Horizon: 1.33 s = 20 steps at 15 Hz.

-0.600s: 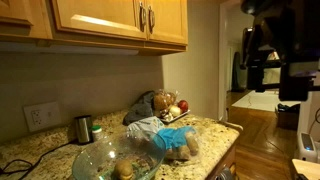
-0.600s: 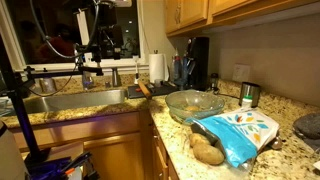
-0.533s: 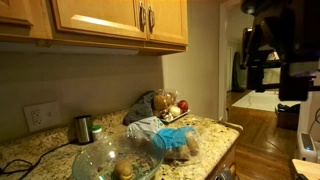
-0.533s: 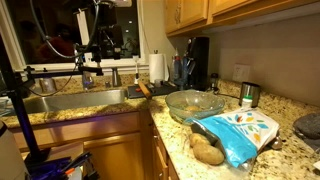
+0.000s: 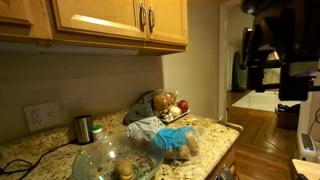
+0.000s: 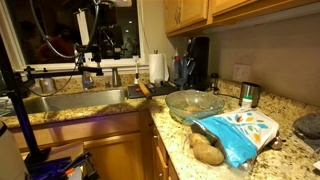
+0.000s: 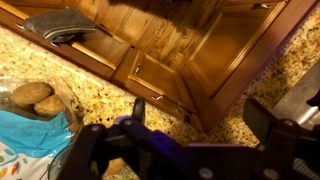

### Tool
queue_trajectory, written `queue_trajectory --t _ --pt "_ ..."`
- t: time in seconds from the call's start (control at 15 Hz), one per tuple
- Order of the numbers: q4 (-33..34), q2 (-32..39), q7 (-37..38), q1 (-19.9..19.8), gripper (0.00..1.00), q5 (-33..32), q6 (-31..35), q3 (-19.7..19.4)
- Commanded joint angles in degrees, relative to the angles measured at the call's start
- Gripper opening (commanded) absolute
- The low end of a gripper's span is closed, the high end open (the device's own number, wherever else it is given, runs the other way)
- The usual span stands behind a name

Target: Put a potato in the bowl

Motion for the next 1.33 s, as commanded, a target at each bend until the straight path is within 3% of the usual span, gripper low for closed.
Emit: queue_trajectory --t 0.0,0.4,1.0,1.27 --pt "0.0 0.1 0.3 -0.7 1.0 -0.6 0.5 0.1" --pt "-0.1 1.1 1.0 -4.0 1.0 -2.5 2.0 -1.0" --pt "0.0 4.3 1.7 -11.4 1.0 -8.6 10.7 -4.5" --pt "0.2 4.3 0.5 -9.7 1.0 -7.7 8.9 -4.7"
